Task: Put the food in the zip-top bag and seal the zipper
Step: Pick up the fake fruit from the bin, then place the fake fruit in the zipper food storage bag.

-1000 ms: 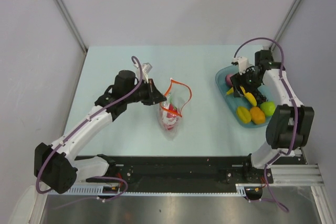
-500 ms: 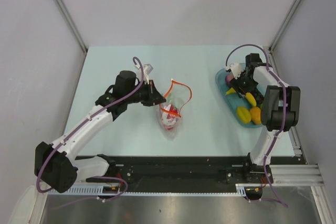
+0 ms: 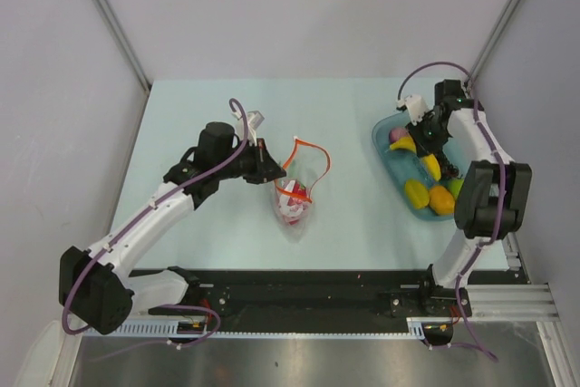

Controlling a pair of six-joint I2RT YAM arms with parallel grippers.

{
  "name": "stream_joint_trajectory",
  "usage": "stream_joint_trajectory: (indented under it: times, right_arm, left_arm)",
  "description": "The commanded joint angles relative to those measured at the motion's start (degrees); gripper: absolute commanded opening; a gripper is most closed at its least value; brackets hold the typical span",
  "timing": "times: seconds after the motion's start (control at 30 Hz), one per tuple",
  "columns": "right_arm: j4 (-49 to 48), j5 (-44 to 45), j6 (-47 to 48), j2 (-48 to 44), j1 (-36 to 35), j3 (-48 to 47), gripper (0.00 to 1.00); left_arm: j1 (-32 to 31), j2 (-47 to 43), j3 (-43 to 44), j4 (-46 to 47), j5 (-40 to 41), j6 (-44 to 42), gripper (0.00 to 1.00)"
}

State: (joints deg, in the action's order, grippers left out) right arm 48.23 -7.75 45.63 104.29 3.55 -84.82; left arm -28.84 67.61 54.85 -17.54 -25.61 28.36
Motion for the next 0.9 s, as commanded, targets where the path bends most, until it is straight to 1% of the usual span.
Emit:
stream_joint_trajectory:
  times: [0.0, 0.1, 0.13, 0.17, 0.2, 0.23, 0.27, 0.3, 0.33, 0.37, 0.4, 0.47, 0.5, 0.53, 0.6, 0.63, 0.77, 0.87]
  right_arm:
    - [5.5, -10.4, -7.5, -10.6, -0.8, -6.6, 0.0]
    - [6.7, -18.0, -12.8, -12.8, -1.9, -10.1, 0.0]
    - [6.9, -25.7, -17.9, -13.8, -2.1, -12.3, 0.0]
    - [4.5, -29.6, -21.1, -14.6, -2.1, -12.7, 0.0]
    - [2.0, -33.5, -25.8, -15.5, -2.7, -12.4, 0.0]
    - [-2.0, -41.0, -36.6, -18.2, -3.0, -9.7, 0.0]
    - [-15.2, -44.2, -44.6, -20.1, -3.4, -6.3, 0.0]
    - [-24.1, -45.7, -52.4, -21.9, -5.9, -2.6, 0.0]
    - [-32.6, -45.9, -66.0, -24.2, -7.6, 5.2, 0.0]
    - [-46.4, -44.9, -70.3, -27.3, -9.6, 8.0, 0.0]
    - [-51.3, -41.8, -72.9, -28.4, -14.2, 9.9, 0.0]
    - [-55.2, -38.0, -75.9, -29.7, -19.3, 12.1, 0.0]
    - [-55.6, -34.6, -76.4, -29.7, -22.0, 12.6, 0.0]
    - [-56.5, -33.4, -76.6, -29.8, -26.0, 13.1, 0.0]
    - [-59.6, -29.3, -75.6, -29.8, -29.5, 15.5, 0.0]
    - [-60.3, -28.0, -74.7, -29.8, -32.4, 16.1, 0.0]
    - [-60.1, -23.7, -70.1, -28.2, -35.6, 19.0, 0.0]
    - [-59.8, -22.4, -68.8, -27.1, -35.7, 22.5, 0.0]
  left_arm:
    - [0.2, -1.9, 0.2, 0.2, -0.1, -0.9, 0.0]
    - [0.1, -1.8, 0.0, 0.5, -0.2, -0.6, 0.0]
    - [0.1, -1.7, 0.2, 0.6, -0.4, -0.5, 0.0]
    - [0.1, -1.8, 0.3, 0.8, -0.4, -0.3, 0.01]
    - [0.1, -1.8, 0.3, 1.0, -0.5, 0.2, 0.01]
    - [0.1, -2.0, 0.2, 1.5, -0.3, 0.6, 0.0]
    - [0.1, -2.0, 0.1, 1.9, -0.4, 1.0, 0.0]
    - [0.2, -2.0, 0.0, 2.2, -0.8, 1.6, 0.0]
    - [0.1, -2.0, -0.1, 2.9, -1.3, 2.0, 0.0]
    - [0.1, -2.0, 0.0, 3.0, -1.4, 2.2, 0.0]
    - [0.1, -1.9, 0.3, 3.2, -1.4, 2.6, 0.0]
    - [0.1, -1.9, 0.5, 3.0, -1.4, 2.3, 0.0]
    - [0.1, -2.0, 0.5, 3.0, -1.3, 2.2, 0.0]
    - [0.1, -2.1, 0.5, 3.0, -1.4, 2.1, 0.0]
    - [0.1, -2.3, 0.2, 3.1, -1.5, 2.1, 0.0]
    - [0.1, -2.5, 0.1, 3.4, -1.4, 2.1, 0.0]
    - [0.1, -2.8, -0.1, 3.6, -1.1, 2.7, 0.0]
    - [0.1, -3.3, -0.1, 3.5, -0.9, 3.0, 0.0]
